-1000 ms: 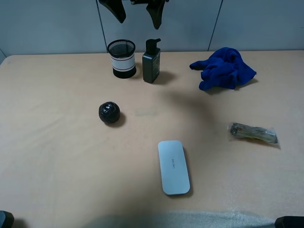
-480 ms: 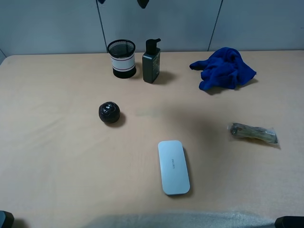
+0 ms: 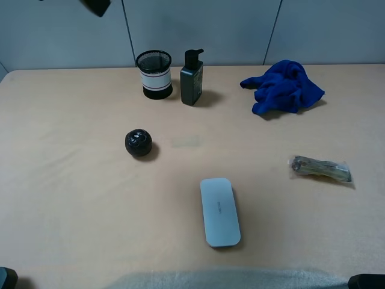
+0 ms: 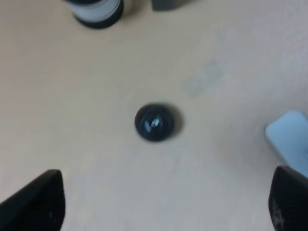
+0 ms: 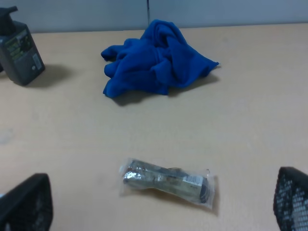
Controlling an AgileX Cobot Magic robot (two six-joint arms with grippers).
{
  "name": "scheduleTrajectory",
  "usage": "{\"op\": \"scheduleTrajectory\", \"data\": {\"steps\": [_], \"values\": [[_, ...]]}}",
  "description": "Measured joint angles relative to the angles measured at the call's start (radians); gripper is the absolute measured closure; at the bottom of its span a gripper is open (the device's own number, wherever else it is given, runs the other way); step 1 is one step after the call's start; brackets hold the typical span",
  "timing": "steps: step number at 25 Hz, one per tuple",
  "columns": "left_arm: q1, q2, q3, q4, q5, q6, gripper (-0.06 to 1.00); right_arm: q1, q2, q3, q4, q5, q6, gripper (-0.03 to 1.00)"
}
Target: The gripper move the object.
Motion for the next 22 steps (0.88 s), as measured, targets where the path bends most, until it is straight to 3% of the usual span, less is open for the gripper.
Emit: {"op": "scheduleTrajectory", "data": {"steps": [16, 22], "values": [[0.005, -0.562, 0.493, 0.007, 0.001, 0.002, 0.09, 0.0, 0.0, 0.0, 0.001, 0.0, 0.0, 0.27], [0.14, -0.761, 0.626, 0.007, 0.002, 0.002, 0.09, 0.0, 0.0, 0.0, 0.001, 0.0, 0.0, 0.27]]}}
